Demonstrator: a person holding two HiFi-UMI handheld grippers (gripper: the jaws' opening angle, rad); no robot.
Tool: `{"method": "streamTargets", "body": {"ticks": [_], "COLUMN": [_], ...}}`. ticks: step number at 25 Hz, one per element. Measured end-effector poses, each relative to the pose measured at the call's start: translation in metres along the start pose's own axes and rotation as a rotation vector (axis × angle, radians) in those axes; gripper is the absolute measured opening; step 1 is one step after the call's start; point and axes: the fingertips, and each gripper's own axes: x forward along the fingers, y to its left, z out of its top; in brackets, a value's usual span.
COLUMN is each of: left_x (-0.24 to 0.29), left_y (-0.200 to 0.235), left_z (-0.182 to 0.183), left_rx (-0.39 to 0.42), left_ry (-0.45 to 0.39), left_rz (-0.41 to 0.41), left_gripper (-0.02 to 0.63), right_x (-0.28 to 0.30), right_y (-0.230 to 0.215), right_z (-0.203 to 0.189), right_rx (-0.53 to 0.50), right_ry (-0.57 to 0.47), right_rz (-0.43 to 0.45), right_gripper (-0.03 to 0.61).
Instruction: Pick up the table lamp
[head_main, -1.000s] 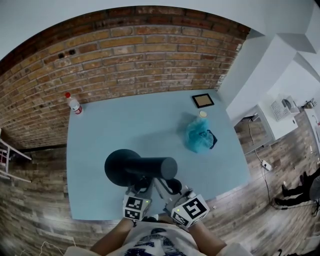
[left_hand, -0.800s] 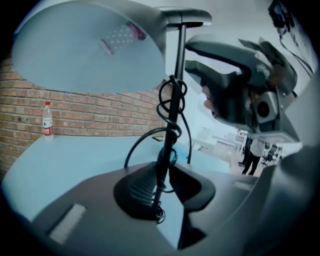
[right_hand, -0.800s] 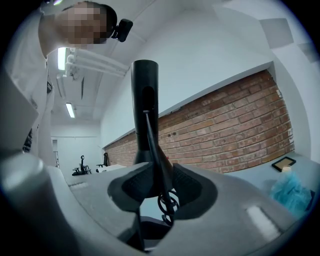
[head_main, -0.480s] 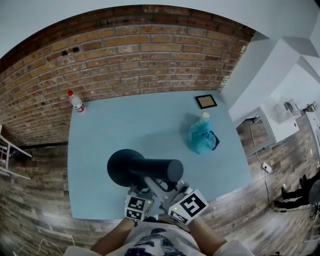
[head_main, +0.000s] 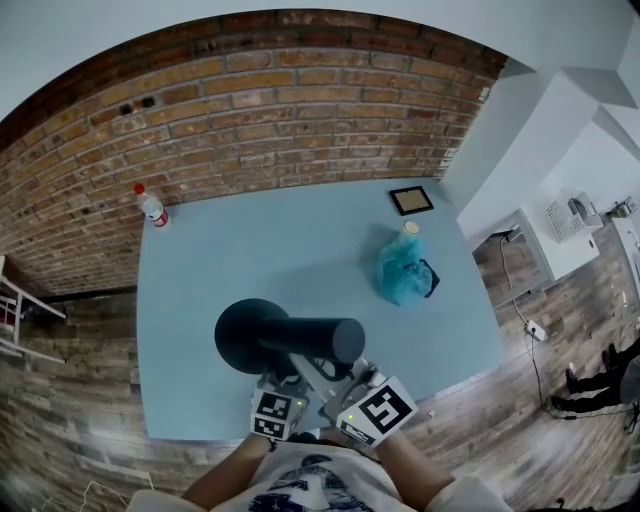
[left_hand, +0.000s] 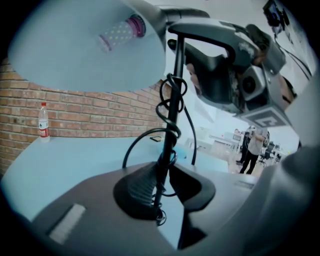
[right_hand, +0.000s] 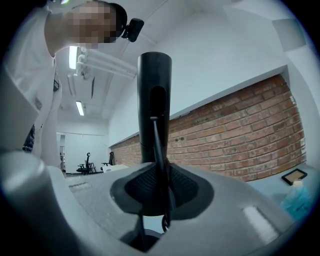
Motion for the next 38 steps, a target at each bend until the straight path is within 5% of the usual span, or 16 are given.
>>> {"method": "streamTargets", "body": {"ticks": [38], "left_x": [0.002], "left_y": [-0.010], "left_z": [0.022], "left_rx": [0.166], "left_ry": [-0.032], "left_rz": [-0.038], "left_gripper": [0.061], "right_x": [-0.007], "right_y": [-0.003], "right_z": [0.021], "right_rx": [-0.066], "right_ry": [-0.046], "right_rz": [-0.027], "right_gripper": [0.052]}}
